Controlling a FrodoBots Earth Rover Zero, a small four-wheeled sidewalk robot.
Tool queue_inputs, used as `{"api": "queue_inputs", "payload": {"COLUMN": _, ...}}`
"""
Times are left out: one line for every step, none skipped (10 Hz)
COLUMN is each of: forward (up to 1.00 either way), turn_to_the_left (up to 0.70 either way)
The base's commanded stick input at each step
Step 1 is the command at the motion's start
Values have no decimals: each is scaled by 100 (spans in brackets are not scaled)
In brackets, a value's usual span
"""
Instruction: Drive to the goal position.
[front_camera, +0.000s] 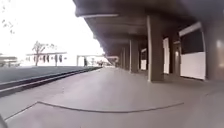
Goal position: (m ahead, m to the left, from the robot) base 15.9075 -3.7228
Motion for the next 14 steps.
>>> {"api": "queue_inputs", "payload": {"forward": 70, "turn_to_the_left": 0}}
{"api": "queue_inputs", "payload": {"forward": 70, "turn_to_the_left": 0}}
{"api": "queue_inputs", "payload": {"forward": 70, "turn_to_the_left": 0}}
{"api": "queue_inputs", "payload": {"forward": 70, "turn_to_the_left": 0}}
{"api": "queue_inputs", "payload": {"forward": 70, "turn_to_the_left": 0}}
{"api": "queue_inputs", "payload": {"forward": 70, "turn_to_the_left": 0}}
{"api": "queue_inputs", "payload": {"forward": 70, "turn_to_the_left": 0}}
{"api": "queue_inputs", "payload": {"forward": 70, "turn_to_the_left": 0}}
{"api": "queue_inputs", "payload": {"forward": 70, "turn_to_the_left": 0}}
{"api": "queue_inputs", "payload": {"forward": 70, "turn_to_the_left": 0}}
{"api": "queue_inputs", "payload": {"forward": 70, "turn_to_the_left": 0}}
{"api": "queue_inputs", "payload": {"forward": 70, "turn_to_the_left": 0}}
{"api": "queue_inputs", "payload": {"forward": 70, "turn_to_the_left": 0}}
{"api": "queue_inputs", "payload": {"forward": 70, "turn_to_the_left": 0}}
